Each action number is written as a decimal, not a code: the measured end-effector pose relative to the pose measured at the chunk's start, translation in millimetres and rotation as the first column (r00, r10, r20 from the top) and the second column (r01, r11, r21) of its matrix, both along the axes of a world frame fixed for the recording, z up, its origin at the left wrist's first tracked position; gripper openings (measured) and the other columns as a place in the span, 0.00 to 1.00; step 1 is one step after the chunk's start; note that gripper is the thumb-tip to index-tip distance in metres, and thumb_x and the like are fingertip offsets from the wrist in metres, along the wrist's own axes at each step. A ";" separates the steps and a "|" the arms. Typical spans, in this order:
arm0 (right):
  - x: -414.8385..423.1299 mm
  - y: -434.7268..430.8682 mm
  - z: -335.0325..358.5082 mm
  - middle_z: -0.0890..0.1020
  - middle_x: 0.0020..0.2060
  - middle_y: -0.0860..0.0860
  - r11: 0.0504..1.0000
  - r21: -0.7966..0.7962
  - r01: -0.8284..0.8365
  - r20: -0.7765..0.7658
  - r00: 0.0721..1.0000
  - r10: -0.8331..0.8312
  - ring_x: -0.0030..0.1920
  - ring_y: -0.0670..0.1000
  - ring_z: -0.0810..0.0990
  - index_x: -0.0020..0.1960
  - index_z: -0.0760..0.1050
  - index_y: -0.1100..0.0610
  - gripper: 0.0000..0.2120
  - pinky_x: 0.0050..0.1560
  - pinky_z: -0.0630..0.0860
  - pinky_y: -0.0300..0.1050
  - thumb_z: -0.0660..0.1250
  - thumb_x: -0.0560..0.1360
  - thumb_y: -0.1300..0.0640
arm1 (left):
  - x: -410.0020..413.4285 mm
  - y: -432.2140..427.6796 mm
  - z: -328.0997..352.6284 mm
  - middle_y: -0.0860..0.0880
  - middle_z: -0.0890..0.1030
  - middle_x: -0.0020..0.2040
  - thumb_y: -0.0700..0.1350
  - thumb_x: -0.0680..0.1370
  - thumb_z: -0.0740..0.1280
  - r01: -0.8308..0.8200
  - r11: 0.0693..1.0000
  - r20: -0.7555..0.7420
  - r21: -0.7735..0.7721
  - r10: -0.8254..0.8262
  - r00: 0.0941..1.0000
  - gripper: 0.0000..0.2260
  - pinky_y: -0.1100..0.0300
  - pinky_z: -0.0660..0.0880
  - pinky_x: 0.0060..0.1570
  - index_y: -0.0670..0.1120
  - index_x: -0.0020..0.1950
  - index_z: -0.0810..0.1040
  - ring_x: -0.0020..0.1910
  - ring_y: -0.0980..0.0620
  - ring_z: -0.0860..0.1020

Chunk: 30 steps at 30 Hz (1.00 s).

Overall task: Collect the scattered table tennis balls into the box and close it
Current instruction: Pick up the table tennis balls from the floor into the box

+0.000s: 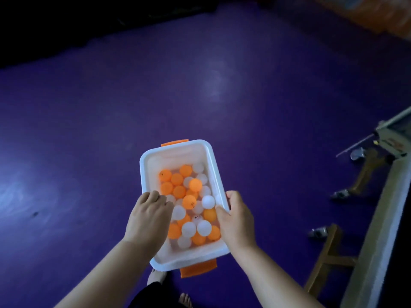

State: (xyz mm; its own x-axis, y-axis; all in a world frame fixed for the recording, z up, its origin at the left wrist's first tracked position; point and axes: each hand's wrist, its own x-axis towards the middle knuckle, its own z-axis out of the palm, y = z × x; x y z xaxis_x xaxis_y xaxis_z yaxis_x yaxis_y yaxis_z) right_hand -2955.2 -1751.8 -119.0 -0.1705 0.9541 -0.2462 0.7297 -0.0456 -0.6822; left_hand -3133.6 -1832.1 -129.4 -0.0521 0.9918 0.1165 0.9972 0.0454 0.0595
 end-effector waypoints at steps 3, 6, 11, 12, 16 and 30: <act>-12.0 -17.9 16.0 0.80 0.41 0.45 0.992 0.016 -0.125 -0.011 0.992 0.125 0.41 0.49 0.78 0.51 0.71 0.50 0.06 0.38 0.75 0.47 0.64 0.75 0.53 | -6.4 -44.6 6.1 0.49 0.72 0.28 0.37 0.67 0.51 -0.094 0.994 0.006 0.051 0.094 0.996 0.13 0.57 0.64 0.42 0.47 0.28 0.71 0.33 0.46 0.74; -33.8 -40.6 26.4 0.81 0.40 0.46 0.972 0.010 -0.233 -0.015 0.972 0.233 0.41 0.51 0.78 0.49 0.70 0.49 0.05 0.39 0.75 0.48 0.64 0.74 0.55 | -14.5 -93.5 14.3 0.51 0.74 0.29 0.38 0.67 0.53 -0.192 0.981 0.012 0.038 0.191 0.981 0.12 0.58 0.65 0.45 0.47 0.29 0.73 0.37 0.47 0.75; -86.2 -86.9 38.2 0.81 0.40 0.48 0.904 -0.002 -0.427 -0.045 0.903 0.427 0.41 0.54 0.78 0.48 0.71 0.51 0.06 0.41 0.76 0.50 0.65 0.73 0.57 | -38.6 -174.9 28.5 0.52 0.76 0.28 0.38 0.65 0.58 -0.431 0.902 0.010 -0.014 0.432 0.902 0.10 0.58 0.65 0.50 0.48 0.29 0.76 0.40 0.49 0.76; -98.2 -96.7 40.7 0.81 0.40 0.48 0.886 -0.005 -0.463 -0.052 0.885 0.462 0.41 0.54 0.78 0.48 0.71 0.51 0.05 0.40 0.76 0.50 0.65 0.73 0.57 | -44.3 -190.5 32.7 0.53 0.75 0.28 0.38 0.63 0.61 -0.479 0.878 0.004 -0.028 0.479 0.878 0.08 0.58 0.64 0.49 0.48 0.29 0.76 0.39 0.49 0.76; -145.9 -139.2 49.7 0.80 0.38 0.47 0.808 -0.017 -0.588 -0.069 0.807 0.586 0.39 0.52 0.78 0.47 0.71 0.51 0.05 0.39 0.77 0.51 0.65 0.73 0.57 | -66.4 -251.1 43.0 0.53 0.76 0.29 0.39 0.61 0.65 -0.615 0.784 -0.008 -0.091 0.617 0.787 0.06 0.58 0.64 0.50 0.49 0.31 0.77 0.40 0.48 0.78; -331.6 -322.3 65.1 0.81 0.39 0.45 0.514 0.000 -0.858 -0.049 0.514 0.857 0.40 0.49 0.80 0.47 0.71 0.48 0.05 0.41 0.79 0.54 0.66 0.73 0.55 | -167.9 -453.7 56.4 0.48 0.82 0.50 0.38 0.60 0.74 -0.956 0.289 0.231 0.056 0.928 0.294 0.17 0.51 0.77 0.49 0.45 0.49 0.81 0.55 0.46 0.75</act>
